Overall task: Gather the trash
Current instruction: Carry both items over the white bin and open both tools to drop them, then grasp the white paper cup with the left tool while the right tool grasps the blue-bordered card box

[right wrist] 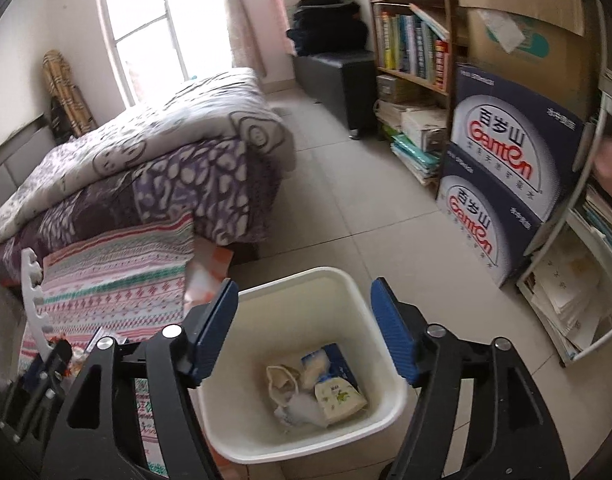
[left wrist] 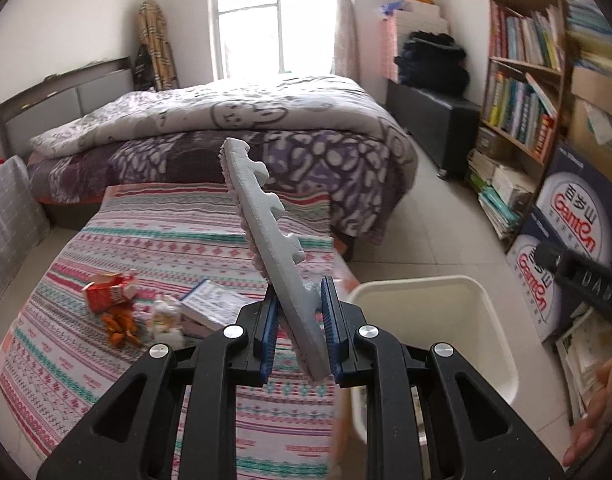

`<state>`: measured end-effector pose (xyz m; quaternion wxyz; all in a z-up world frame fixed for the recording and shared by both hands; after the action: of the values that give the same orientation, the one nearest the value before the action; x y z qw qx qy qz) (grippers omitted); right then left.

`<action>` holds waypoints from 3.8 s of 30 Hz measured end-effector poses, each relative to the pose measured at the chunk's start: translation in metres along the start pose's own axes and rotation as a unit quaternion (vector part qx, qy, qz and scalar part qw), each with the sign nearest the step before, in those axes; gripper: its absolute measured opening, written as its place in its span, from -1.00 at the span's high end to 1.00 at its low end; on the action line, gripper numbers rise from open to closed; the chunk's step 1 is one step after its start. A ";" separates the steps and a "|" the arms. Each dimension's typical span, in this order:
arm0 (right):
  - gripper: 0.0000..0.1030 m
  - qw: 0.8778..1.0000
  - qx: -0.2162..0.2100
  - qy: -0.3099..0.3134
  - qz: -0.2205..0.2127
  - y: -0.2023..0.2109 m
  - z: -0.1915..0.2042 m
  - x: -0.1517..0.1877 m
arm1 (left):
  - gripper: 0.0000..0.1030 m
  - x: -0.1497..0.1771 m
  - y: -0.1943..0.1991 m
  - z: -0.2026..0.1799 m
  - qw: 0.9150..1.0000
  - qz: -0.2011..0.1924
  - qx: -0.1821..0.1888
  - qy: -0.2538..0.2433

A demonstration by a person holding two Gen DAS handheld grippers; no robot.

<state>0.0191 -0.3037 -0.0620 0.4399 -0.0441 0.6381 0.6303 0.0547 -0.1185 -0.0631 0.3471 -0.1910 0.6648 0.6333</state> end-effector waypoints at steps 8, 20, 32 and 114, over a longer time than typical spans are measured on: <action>-0.66 0.999 0.021 -0.046 -0.012 0.004 -0.038 -0.008 | 0.58 0.012 -0.013 -0.039 0.999 0.015 0.017 -0.044; -0.82 0.992 0.040 -0.115 -0.020 0.008 -0.075 -0.013 | 0.07 0.025 -0.016 -0.085 0.993 0.019 0.058 -0.102; -0.85 0.989 0.028 -0.142 -0.008 0.005 -0.071 -0.010 | -0.46 0.022 -0.009 -0.072 0.992 0.028 0.070 -0.097; -0.84 0.812 -0.278 0.433 0.276 -0.170 0.312 0.090 | 0.42 0.036 -0.028 0.285 0.944 0.174 0.035 0.279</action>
<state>0.2264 -0.0305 -0.1911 -0.1054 -0.2550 0.5457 0.7913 0.1124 0.1627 -0.0961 0.0390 -0.2293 0.7793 0.5819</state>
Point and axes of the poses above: each gripper's, at about its wrist camera, not at the fingertips, and y roughly against the way its jaws point, z to its left, x to its underside, the point moved 3 cm from there along -y, roughly the way its jaws point, and after that the axes turned 7 degrees about z, right-handed, at the moved point
